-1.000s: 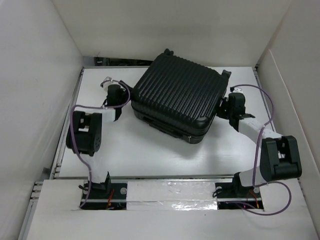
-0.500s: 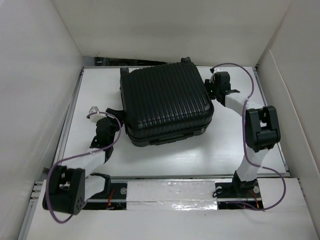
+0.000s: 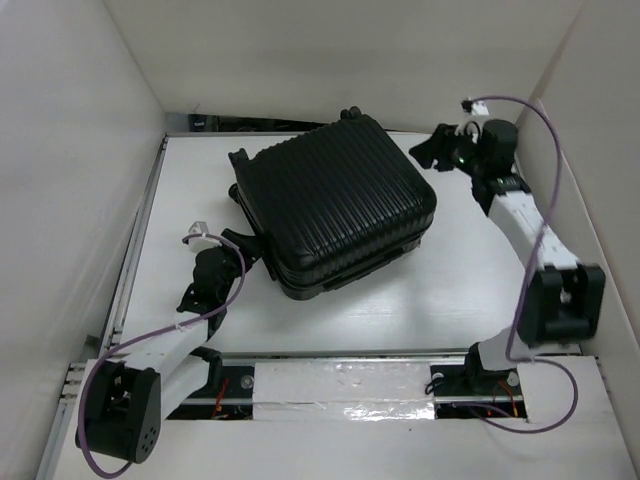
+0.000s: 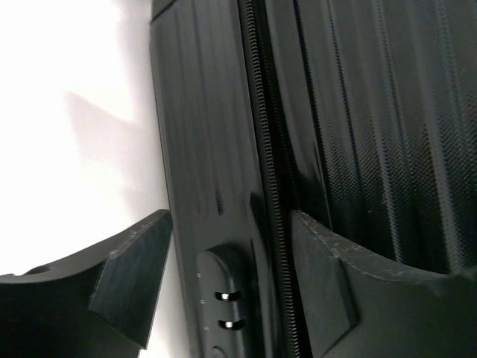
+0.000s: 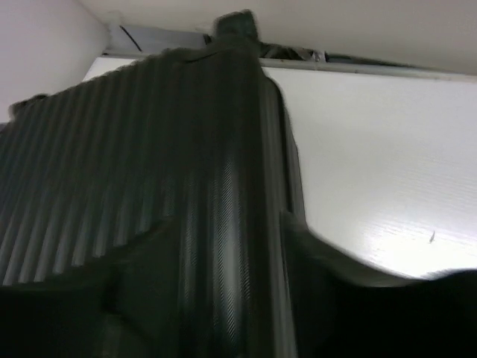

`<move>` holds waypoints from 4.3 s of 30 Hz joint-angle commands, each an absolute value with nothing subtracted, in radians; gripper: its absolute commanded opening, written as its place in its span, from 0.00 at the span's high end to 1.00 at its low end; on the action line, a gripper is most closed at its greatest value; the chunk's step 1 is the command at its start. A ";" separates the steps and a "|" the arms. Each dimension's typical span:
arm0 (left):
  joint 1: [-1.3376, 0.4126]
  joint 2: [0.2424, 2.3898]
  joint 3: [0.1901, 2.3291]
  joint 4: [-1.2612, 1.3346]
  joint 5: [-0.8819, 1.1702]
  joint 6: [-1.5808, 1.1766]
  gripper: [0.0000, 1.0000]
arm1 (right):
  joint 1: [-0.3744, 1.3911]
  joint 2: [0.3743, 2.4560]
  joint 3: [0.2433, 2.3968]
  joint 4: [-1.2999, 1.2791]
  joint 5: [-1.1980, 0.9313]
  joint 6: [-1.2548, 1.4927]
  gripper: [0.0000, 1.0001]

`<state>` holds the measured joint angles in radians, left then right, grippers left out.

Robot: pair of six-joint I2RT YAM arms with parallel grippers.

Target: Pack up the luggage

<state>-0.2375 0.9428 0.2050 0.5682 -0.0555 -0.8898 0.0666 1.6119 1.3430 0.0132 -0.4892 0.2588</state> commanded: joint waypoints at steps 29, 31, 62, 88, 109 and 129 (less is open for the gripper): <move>-0.307 0.831 0.195 0.367 0.153 -0.831 0.69 | 0.172 0.860 0.354 0.336 -0.190 0.158 0.62; -0.316 0.842 0.193 0.370 0.166 -0.833 0.65 | 0.172 0.890 0.351 0.397 -0.196 0.152 0.60; -0.348 0.811 0.196 0.374 0.189 -0.825 0.60 | -0.044 1.272 0.430 0.744 -0.541 0.175 0.56; -0.367 0.813 0.175 0.477 0.291 -0.838 0.64 | -0.067 1.456 0.523 0.826 -0.667 0.207 1.00; -0.581 1.107 0.294 0.816 0.176 -0.887 0.64 | 0.681 1.106 0.325 0.433 -0.198 0.284 1.00; -0.719 1.357 0.506 0.879 0.133 -0.871 0.63 | 1.336 1.393 0.617 0.514 0.043 0.501 1.00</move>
<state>-0.6952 1.3216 0.3218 0.6529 0.2493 -0.8898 1.1679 1.3411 0.5426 0.4587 0.3241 0.3977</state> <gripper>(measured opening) 0.360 0.010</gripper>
